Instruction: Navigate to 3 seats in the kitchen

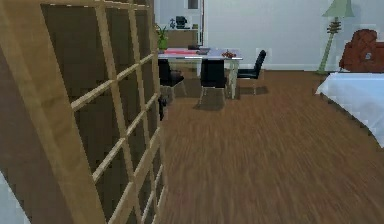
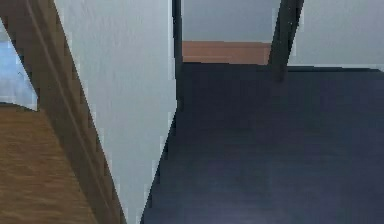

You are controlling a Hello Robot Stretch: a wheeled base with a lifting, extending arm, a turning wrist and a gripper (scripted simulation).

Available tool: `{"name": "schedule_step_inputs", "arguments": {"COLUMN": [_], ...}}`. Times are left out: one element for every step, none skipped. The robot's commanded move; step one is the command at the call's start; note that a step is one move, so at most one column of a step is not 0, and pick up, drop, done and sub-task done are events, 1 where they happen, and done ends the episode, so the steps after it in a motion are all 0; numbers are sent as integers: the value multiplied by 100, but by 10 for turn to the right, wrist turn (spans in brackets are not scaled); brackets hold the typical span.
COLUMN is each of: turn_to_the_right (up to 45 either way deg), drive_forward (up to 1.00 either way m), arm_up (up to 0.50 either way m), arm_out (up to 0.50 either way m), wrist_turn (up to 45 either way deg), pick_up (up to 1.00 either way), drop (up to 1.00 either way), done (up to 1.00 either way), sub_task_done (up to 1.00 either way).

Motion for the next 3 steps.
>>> {"name": "schedule_step_inputs", "arguments": {"turn_to_the_right": [-450,-60,0], "drive_forward": [0,0,5], "arm_up": [0,0,0], "arm_out": [0,0,0], "wrist_turn": [0,0,0], "pick_up": [0,0,0], "drop": [0,0,0], "done": [0,0,0], "sub_task_done": [0,0,0]}}
